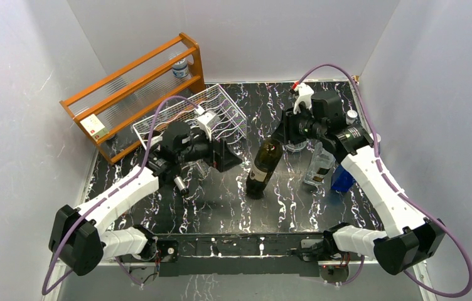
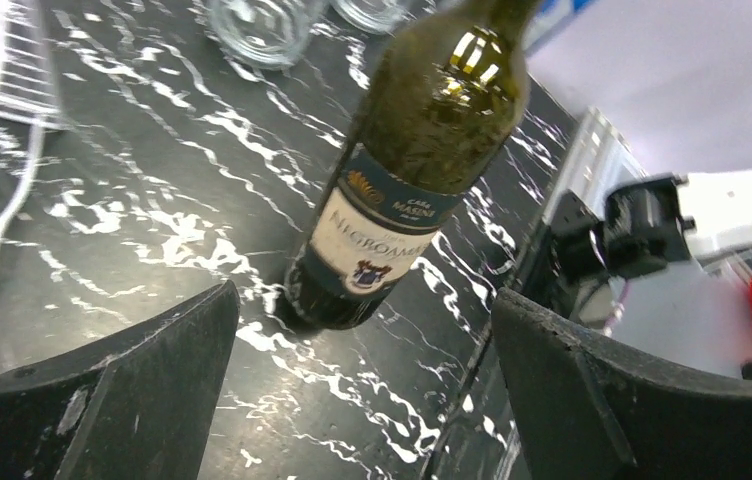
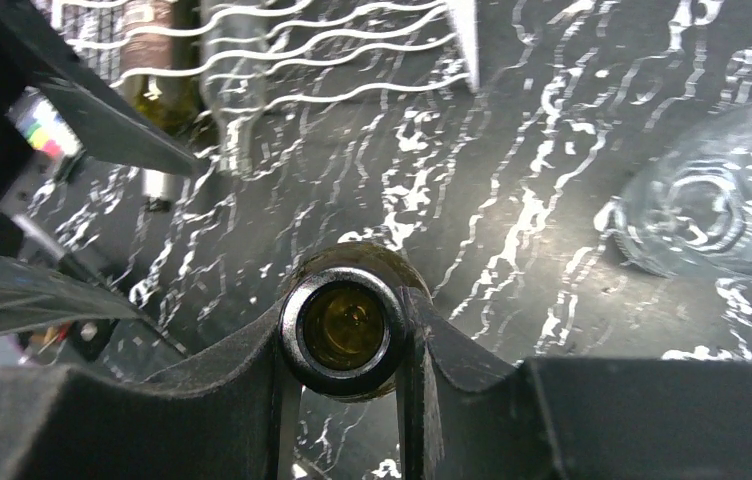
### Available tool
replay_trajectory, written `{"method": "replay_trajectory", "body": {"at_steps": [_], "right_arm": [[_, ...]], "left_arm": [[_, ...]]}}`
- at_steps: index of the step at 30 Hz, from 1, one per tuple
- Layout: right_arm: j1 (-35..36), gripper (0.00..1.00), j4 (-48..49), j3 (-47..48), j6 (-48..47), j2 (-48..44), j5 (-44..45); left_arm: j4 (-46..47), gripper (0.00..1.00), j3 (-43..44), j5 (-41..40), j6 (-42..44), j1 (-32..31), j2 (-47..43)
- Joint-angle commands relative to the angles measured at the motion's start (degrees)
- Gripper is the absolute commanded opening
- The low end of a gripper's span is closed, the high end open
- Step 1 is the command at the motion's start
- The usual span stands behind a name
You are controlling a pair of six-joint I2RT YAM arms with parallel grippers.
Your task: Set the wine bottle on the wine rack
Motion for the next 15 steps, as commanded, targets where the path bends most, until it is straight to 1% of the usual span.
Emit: {"method": "replay_trajectory", "body": {"at_steps": [1, 4, 5, 11, 13, 15], "right_arm": [[0.1, 0.02, 8.5, 0.4, 2.5, -3.9, -13.7], [0.1, 0.01, 11.0, -1.0, 1.7, -4.7, -20.3], [0.2, 0.0, 11.7, -1.3, 1.7, -4.7, -21.9], [0.1, 0.0, 13.9, -0.4, 3.3, -4.2, -27.0], [0.1, 0.0, 14.7, 0.1, 4.2, -3.9, -29.2], [0.2, 0.0, 15.8, 0.5, 5.5, -3.9, -30.8]], "left_arm": [[8.6, 0.95, -4.1, 8.3, 0.8, -1.9, -2.8], [8.8, 0.95, -4.9, 10.0, 1.1, -2.0, -3.1], [9.9, 0.97, -5.7, 10.7, 0.6, -1.9, -3.2], [18.3, 0.98, -12.9, 10.5, -2.7, -2.0, -6.9], [20.5, 0.98, -13.9, 12.3, -4.9, -1.9, -6.8], [23.3, 0.98, -14.3, 16.0, -8.0, -1.9, -5.6]]}}
